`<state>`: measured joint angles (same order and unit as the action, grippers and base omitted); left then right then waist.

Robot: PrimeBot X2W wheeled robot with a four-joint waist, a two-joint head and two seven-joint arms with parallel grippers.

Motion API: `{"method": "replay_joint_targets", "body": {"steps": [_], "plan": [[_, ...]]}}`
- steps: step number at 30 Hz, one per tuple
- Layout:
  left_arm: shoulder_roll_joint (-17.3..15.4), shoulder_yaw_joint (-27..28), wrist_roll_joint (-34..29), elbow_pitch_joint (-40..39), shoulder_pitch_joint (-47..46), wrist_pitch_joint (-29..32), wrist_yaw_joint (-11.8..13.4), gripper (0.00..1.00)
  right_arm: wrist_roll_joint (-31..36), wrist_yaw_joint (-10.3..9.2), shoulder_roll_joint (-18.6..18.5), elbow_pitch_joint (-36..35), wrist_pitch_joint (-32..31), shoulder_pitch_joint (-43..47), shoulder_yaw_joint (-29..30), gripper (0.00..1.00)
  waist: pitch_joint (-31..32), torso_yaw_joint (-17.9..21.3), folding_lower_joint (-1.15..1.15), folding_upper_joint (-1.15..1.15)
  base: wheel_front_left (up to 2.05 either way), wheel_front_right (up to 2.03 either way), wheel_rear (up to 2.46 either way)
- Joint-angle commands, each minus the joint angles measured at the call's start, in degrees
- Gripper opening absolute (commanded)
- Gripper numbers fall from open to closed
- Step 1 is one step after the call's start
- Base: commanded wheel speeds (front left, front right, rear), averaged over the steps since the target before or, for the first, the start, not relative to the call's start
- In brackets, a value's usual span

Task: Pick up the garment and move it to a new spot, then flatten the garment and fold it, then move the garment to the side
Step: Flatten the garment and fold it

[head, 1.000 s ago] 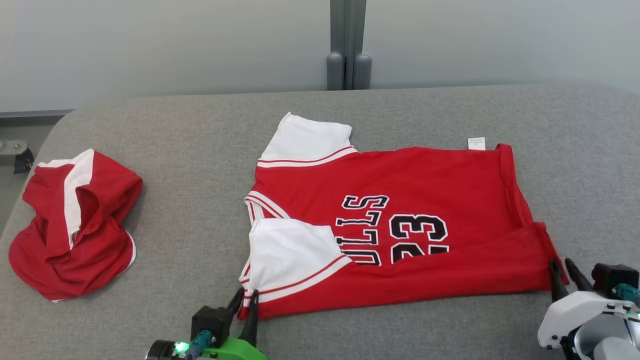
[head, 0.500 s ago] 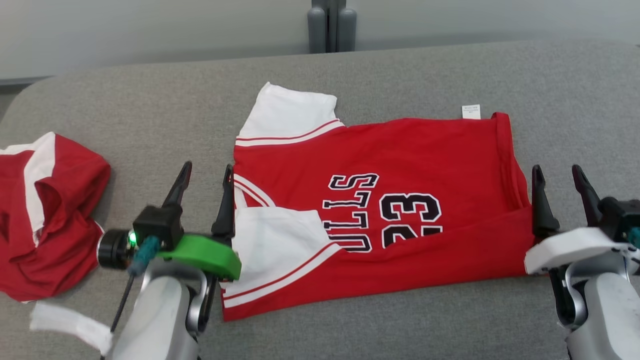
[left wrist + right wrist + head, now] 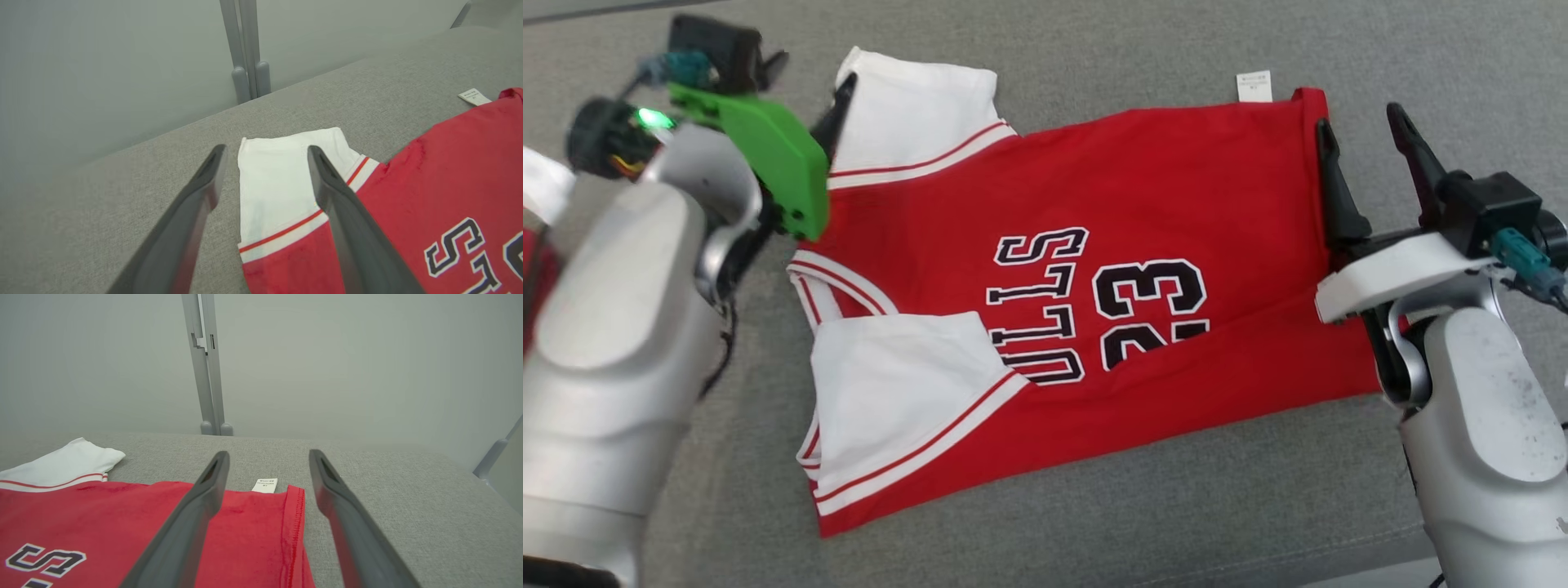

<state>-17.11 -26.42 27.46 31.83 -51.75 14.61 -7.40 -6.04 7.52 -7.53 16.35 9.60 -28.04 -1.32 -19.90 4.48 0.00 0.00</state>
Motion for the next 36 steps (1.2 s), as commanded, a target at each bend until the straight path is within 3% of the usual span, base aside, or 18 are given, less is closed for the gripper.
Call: {"method": "replay_joint_targets", "body": {"steps": [1,5,13,26,35,36], "plan": [[-2.9,-1.5,2.1,0.4,-2.6,2.1,-0.1,1.0,0.2,-0.06,0.2,0.1,0.1,-1.8,-0.9,1.0,-5.7,5.5,0.0,0.0,0.0,0.0,0.0],[-8.6,-5.8,8.7,1.6,-9.4,7.7,-0.1,1.0,-0.3,-0.07,0.3,1.9,0.8,-5.4,-3.0,1.0,-7.7,8.3,0.0,0.0,0.0,0.0,0.0],[-15.3,-12.4,14.9,4.9,-15.9,15.6,-0.1,1.0,-1.0,-0.06,1.0,5.0,2.6,-9.7,-4.9,1.0,-10.4,11.2,0.0,0.0,0.0,0.0,0.0],[-16.8,-18.6,17.0,11.1,-20.8,14.1,-0.1,1.0,-0.5,-0.06,2.1,7.4,4.6,-11.1,-5.1,1.0,-12.5,12.9,0.0,0.0,0.0,0.0,0.0],[-15.9,-22.1,19.0,14.8,-22.0,13.9,-0.1,1.0,0.2,-0.06,2.4,8.1,5.1,-11.9,-4.6,1.0,-12.9,13.4,0.0,0.0,0.0,0.0,0.0],[-15.8,-22.6,19.3,15.0,-22.2,13.9,-0.1,0.36,0.2,-0.06,2.4,8.2,5.1,-12.0,-4.5,1.0,-12.9,13.3,0.0,0.0,0.0,0.0,0.0]]}}
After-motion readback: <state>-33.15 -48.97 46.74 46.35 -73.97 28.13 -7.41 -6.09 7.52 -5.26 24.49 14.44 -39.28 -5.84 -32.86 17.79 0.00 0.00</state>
